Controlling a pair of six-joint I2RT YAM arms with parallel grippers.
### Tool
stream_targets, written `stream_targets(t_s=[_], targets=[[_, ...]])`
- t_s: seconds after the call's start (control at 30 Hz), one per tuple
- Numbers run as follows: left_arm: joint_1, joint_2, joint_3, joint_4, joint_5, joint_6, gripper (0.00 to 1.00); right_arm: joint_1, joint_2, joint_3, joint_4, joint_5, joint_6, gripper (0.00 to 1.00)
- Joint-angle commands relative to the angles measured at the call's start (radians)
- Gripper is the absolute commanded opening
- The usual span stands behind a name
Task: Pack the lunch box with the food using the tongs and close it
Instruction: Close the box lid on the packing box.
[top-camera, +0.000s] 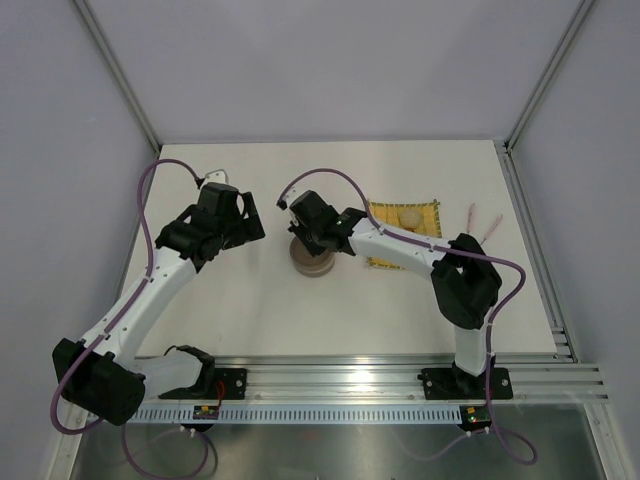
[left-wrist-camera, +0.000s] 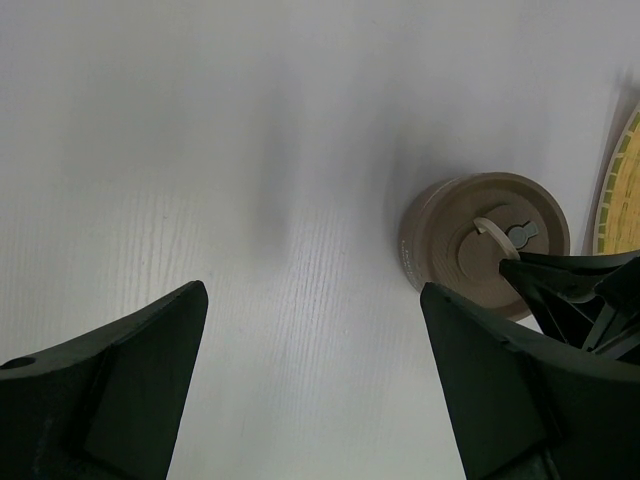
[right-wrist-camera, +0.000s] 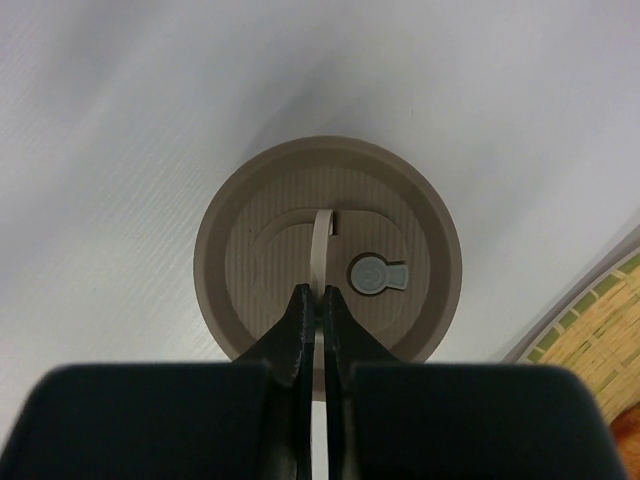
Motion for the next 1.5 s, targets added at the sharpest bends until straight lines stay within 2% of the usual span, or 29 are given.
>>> stream_targets(t_s=[0.0,0.6,1.47], targets=[[0.007,-0.026,-0.013,0.037,0.014,-0.006,0.92,0.013,-0.069,-0.02,0.069,-0.021,0.048,0.0],[0.007,-0.035,-0.018,0.034,0.011,-0.008,0.92,0.002,-0.151,-0.093,0.162,0.008,0.133,0.0],[0.006,-0.026,-0.013,0.037,0.013,-0.006,0.92,-0.016,-0.076,-0.106,0.132,0.032,0.157,0.0]])
